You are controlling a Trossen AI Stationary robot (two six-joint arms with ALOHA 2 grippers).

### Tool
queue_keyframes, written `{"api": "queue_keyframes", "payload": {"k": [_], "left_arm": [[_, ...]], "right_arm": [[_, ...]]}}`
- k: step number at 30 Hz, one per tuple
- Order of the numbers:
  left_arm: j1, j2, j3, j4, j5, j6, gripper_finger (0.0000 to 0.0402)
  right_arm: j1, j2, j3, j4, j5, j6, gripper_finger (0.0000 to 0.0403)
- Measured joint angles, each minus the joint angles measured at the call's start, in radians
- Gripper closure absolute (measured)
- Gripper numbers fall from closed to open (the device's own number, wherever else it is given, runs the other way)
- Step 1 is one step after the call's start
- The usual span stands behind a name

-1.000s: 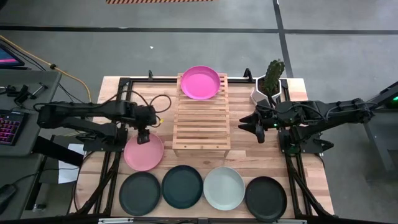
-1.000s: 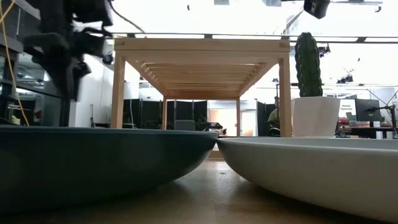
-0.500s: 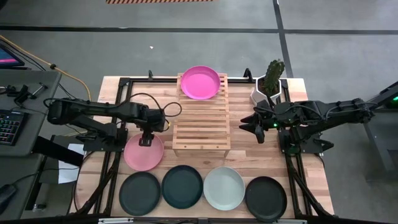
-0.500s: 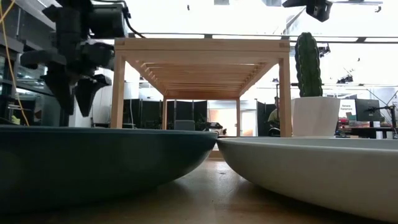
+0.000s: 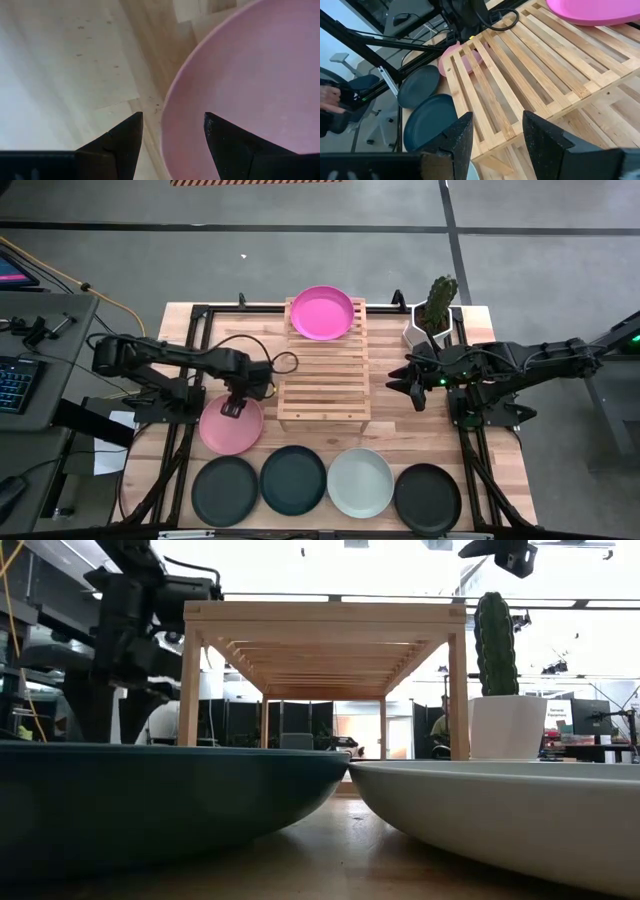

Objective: Place and stack plates onto a shelf
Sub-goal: Put the light pink plate on the shelf

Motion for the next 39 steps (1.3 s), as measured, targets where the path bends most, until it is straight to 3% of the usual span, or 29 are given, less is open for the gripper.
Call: {"api": "queue_keyframes", "payload": {"k": [13, 17, 23, 33, 39], "left_arm": [[0.0, 0.094, 0.001, 0.005, -0.005, -0.001, 0.0215], [0.0, 0.094, 0.001, 0.001, -0.005, -0.009, 0.027], [0.001, 0.093, 0.002, -0.025, -0.001, -0.031, 0.0387], [0.025, 0.021, 0.001, -0.163, 0.005, -0.066, 0.0397], [0.071, -0.077, 0.078, -0.304, -0.058, -0.09, 0.04]], "right_arm": [[0.0, 0.0, 0.0, 0.0, 0.0, 0.006, 0.0249], [0.0, 0.0, 0.0, -0.001, -0.001, 0.008, 0.0249], [0.0, 0.0, 0.0, -0.001, -0.001, 0.008, 0.0249], [0.0, 0.0, 0.0, 0.0, 0.035, 0.008, 0.0249], [0.0, 0.0, 0.0, 0.0, 0.036, 0.008, 0.0249]]}}
